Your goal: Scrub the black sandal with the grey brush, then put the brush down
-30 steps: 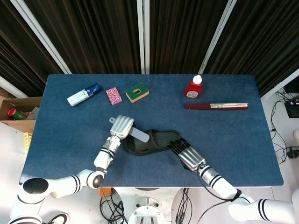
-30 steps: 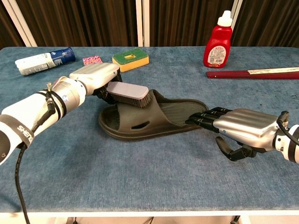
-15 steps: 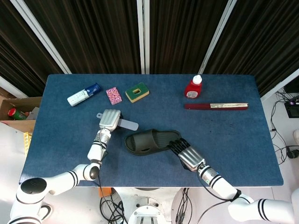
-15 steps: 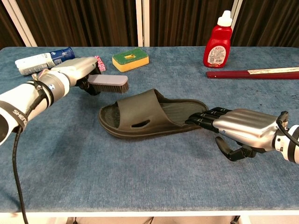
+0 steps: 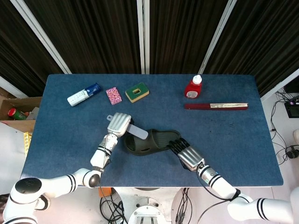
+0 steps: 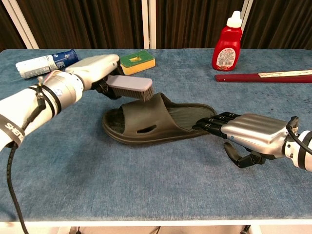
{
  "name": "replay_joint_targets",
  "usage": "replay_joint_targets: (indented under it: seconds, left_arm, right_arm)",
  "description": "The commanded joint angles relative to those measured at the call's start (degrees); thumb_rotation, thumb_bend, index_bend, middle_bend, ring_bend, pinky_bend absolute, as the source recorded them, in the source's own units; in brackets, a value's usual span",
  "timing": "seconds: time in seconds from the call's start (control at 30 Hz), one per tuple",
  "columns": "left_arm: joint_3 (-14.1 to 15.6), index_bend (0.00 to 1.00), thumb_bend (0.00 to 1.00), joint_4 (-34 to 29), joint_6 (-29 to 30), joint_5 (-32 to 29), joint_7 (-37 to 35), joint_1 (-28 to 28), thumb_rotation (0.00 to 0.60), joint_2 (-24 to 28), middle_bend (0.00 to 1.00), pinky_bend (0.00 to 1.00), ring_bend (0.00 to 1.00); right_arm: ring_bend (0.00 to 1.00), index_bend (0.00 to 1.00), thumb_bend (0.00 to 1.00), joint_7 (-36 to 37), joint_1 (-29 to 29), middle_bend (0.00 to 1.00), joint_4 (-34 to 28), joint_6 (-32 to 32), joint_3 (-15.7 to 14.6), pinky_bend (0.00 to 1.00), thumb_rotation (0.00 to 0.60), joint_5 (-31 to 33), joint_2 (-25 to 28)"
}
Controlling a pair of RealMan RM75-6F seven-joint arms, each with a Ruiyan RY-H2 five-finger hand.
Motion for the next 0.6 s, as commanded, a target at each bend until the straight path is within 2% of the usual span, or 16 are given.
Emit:
replay_joint_targets:
  seconds: [0.03, 0.27, 0.6]
  left_arm:
    - [0.6, 1.00, 0.50, 1.1, -0.8, -0.3, 1.1, -0.6, 0.600, -1.2, 1.00, 1.00, 1.00]
    - [0.2, 1.00, 0.49, 4.5, -2.6, -3.1, 3.8, -1.2, 0.600, -2.7, 1.00, 1.00, 1.00]
    - [-2.2, 1.00, 0.50, 10.7, -4.2, -9.2, 5.9, -0.8, 0.600, -3.0, 1.00, 1.00, 1.00]
  right_arm:
    - [0.00, 0.00, 0.89, 0.0, 0.1, 0.03, 0.0, 0.0, 0.0, 0.00, 0.600, 0.0, 0.0]
    - [0.00, 0.00, 0.89, 0.3, 0.1, 0.03, 0.0, 0.3, -0.1, 0.00, 0.600, -0.1, 0.1]
    - [0.00, 0.00, 0.89, 0.6, 0.0, 0.03, -0.3, 0.8, -0.2, 0.00, 0.600, -0.6, 0.3]
